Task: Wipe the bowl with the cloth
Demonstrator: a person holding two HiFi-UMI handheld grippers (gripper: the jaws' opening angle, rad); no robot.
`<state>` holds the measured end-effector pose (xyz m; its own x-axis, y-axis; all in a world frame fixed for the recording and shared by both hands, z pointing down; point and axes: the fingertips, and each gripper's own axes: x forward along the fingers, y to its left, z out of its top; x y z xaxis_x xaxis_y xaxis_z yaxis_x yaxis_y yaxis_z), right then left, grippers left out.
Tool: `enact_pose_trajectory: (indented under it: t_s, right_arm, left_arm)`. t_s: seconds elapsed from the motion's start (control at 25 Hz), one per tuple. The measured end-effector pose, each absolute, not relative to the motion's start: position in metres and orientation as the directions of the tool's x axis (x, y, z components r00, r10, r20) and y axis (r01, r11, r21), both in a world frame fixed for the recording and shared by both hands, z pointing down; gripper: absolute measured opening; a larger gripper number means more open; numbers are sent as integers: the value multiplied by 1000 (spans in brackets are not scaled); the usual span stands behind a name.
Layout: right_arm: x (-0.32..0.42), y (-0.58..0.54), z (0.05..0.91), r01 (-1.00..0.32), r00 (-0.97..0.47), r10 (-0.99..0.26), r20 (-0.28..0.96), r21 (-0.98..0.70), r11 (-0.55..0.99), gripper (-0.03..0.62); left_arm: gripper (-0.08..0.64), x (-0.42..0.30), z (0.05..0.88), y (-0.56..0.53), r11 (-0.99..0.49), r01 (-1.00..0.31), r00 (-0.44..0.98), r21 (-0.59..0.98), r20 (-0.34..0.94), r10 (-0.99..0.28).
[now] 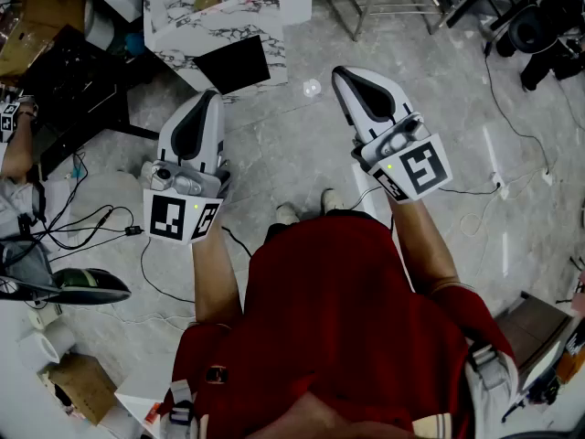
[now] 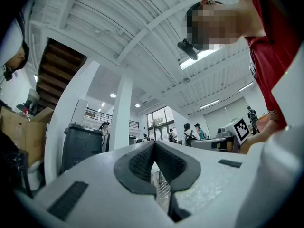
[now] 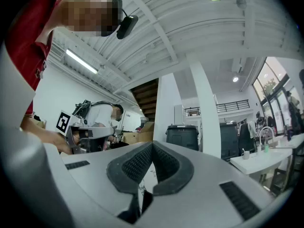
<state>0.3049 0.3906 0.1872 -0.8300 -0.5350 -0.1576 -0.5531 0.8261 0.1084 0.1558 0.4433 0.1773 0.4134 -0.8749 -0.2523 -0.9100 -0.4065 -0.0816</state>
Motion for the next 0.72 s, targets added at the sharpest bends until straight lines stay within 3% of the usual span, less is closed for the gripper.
enact_pose_trajectory:
  t_s: [0.72]
  right_arm:
    - [279, 403, 180, -543, -834, -519, -187, 112, 832, -3]
  left_arm:
    - [6, 135, 184, 447, -427, -902, 430, -69, -253, -867]
